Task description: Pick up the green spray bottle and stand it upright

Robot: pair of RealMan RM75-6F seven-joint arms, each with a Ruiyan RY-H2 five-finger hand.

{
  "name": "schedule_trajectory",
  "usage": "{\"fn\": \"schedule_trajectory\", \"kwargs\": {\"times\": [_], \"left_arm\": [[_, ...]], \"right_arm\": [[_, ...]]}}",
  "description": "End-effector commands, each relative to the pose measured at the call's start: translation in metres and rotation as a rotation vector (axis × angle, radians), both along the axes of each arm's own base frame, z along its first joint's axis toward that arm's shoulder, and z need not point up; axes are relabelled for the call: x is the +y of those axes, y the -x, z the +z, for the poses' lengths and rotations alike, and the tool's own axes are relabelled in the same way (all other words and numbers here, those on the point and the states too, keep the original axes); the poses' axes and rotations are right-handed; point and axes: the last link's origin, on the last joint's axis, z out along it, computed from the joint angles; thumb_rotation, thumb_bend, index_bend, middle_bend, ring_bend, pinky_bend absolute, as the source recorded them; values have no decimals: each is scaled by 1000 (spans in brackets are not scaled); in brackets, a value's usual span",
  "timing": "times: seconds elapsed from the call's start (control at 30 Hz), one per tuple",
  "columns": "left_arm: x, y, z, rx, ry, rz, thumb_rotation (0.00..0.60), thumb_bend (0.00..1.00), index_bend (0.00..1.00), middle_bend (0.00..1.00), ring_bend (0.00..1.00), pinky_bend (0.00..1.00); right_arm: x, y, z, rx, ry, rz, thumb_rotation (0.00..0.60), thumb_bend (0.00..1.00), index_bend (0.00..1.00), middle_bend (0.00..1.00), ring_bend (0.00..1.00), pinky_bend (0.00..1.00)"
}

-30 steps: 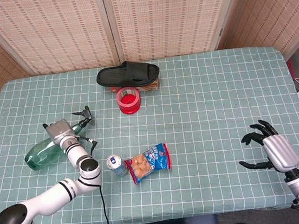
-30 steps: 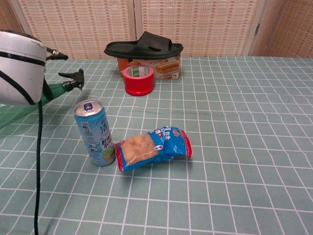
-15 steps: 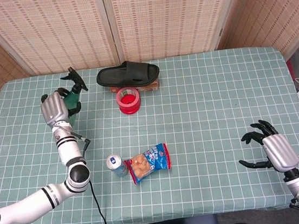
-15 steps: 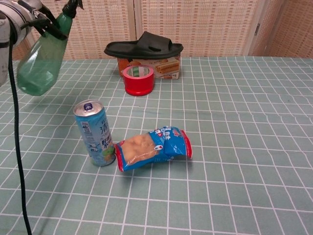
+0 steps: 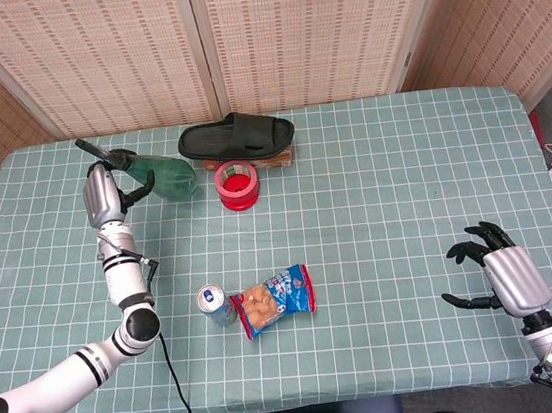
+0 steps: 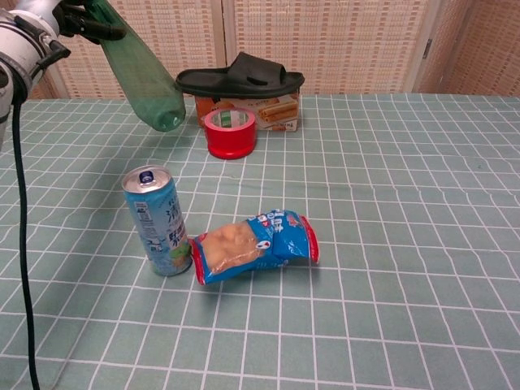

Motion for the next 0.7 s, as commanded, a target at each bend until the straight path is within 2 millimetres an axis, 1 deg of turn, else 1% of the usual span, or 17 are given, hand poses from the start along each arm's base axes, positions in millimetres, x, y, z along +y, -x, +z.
{"fn": "schedule_trajectory", "kwargs": {"times": [0.03, 0.2, 0.33, 0.53, 0.7], "left_arm": [[0, 7, -3, 4, 13, 10, 600, 327, 587, 508, 325, 114], [0, 16, -4, 20, 28, 25, 600, 328, 587, 508, 326, 114], [1, 20, 0, 49, 37, 33, 600, 328, 587, 508, 325, 114], [6, 16, 11, 137, 53, 33, 600, 327, 587, 508, 325, 113], [7, 14, 13, 202, 104, 48, 600, 327, 594, 509, 325, 114]], "right_arm": [[0, -1, -1, 8, -1, 0, 600, 0, 396, 464, 170, 132], [-1, -2, -2, 14, -2, 3, 600, 0, 395, 465, 169, 132], [-1, -2, -2, 11, -3, 6, 600, 0, 394, 465, 170, 132], [-1, -2, -2, 6, -3, 9, 600, 0, 394, 465, 170, 132], [0, -2, -2, 3, -1, 10, 600, 0, 392, 465, 170, 132]]}}
